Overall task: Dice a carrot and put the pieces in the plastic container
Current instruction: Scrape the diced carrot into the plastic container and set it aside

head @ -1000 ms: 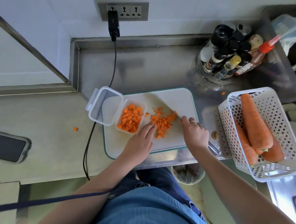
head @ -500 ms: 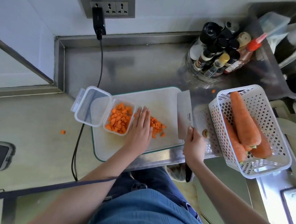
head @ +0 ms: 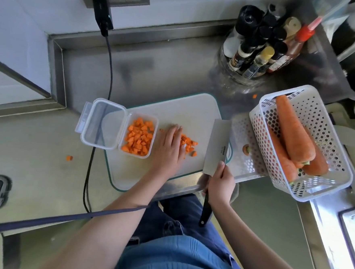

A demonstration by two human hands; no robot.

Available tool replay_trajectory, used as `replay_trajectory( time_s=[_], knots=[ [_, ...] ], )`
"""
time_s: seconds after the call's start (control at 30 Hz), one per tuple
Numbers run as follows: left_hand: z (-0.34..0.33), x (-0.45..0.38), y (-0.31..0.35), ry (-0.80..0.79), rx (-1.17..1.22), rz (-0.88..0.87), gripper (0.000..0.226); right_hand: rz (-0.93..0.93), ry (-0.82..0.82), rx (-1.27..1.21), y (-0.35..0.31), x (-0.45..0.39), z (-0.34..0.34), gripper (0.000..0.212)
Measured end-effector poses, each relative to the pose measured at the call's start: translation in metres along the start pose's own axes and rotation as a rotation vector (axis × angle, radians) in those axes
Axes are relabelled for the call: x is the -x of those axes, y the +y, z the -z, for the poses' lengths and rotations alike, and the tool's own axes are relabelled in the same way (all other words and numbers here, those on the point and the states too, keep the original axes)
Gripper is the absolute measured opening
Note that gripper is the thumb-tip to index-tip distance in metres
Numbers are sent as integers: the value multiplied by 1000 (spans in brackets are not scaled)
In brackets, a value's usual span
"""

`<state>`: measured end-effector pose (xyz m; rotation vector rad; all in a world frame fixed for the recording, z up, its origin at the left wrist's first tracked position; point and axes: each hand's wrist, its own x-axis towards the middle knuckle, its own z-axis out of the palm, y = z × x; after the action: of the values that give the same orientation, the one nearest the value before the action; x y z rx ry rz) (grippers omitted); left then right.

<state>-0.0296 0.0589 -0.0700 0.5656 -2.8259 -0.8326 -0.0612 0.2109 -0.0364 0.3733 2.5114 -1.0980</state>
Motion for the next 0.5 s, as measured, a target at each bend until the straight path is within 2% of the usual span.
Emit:
replay_trajectory(
  time_s=[0.13,0.23,0.4,0.5],
  knots=[
    [7,2,5,108,174,-55,38,-44,-40,-111,-5,8,0,50],
    [8,7,2,149,107,-40,39,-60,-30,-122,-1,15,-4,52],
    [-2,-1,-2,26,-7,72,57,-69,-38,-97,-4,28,-14,49],
    [-5,-2,0,-2,70,61,62,-49,-26,-59,-1,41,-27,51]
  ],
)
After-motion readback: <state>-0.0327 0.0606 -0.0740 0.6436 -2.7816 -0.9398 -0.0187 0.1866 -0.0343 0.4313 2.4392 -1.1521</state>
